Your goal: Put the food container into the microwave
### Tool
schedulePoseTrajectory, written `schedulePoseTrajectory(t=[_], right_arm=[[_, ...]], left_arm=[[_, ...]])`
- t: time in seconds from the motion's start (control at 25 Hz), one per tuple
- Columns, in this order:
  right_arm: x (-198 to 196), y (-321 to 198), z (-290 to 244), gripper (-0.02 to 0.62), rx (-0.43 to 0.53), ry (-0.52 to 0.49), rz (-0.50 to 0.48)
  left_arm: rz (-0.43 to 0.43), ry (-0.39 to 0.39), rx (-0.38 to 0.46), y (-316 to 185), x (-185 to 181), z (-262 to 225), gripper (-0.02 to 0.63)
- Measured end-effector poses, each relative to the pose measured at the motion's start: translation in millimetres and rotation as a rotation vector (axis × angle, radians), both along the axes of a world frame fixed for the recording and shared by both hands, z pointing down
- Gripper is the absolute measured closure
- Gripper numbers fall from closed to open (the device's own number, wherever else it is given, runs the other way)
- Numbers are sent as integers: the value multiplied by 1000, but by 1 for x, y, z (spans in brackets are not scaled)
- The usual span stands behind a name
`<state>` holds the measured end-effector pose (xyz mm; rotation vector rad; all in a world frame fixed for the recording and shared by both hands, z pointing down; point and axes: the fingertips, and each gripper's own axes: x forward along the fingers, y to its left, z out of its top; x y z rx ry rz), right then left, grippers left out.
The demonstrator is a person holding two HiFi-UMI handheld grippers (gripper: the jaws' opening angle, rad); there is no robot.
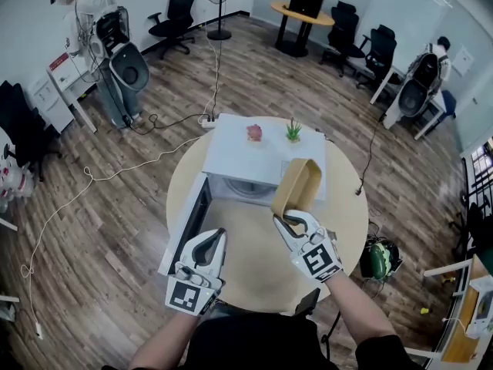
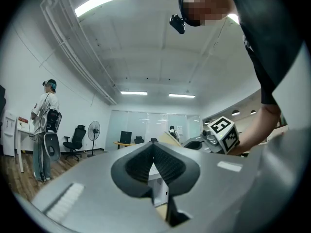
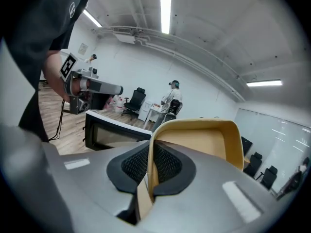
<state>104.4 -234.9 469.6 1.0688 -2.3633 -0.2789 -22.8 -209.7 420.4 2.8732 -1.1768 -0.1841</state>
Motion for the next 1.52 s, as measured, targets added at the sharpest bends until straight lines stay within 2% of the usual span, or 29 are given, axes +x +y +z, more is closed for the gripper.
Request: schedulePoseTrajectory(t=[0.16,0.52,0.64,0.76,0.92,1.04,1.52], right_arm=[[-27,-12,30,583,-71,101,-161],[-82,-8,99,583,-230,235,-460],[-90,1,134,583,-307,291,-534],[-90,6,169,583,-376,340,-571],[-79,-5,214,583,-453,404,-568],[-68,-26,236,583,-474,450,-534],[-45,-125,263,583,-421,543,-331]], left_arm=[[-10,-7,-31,4,-2,11,607],[-65,-3,-69,5,-14,37,607],[-85,12,-41,2,-16,39,607],[-88,2,-87,7,-18,55,607],[-90,-13,-141,10,-19,71,607],[-92,-14,-159,11,-21,79,607],[-117,3,-258,23,-34,113,607]])
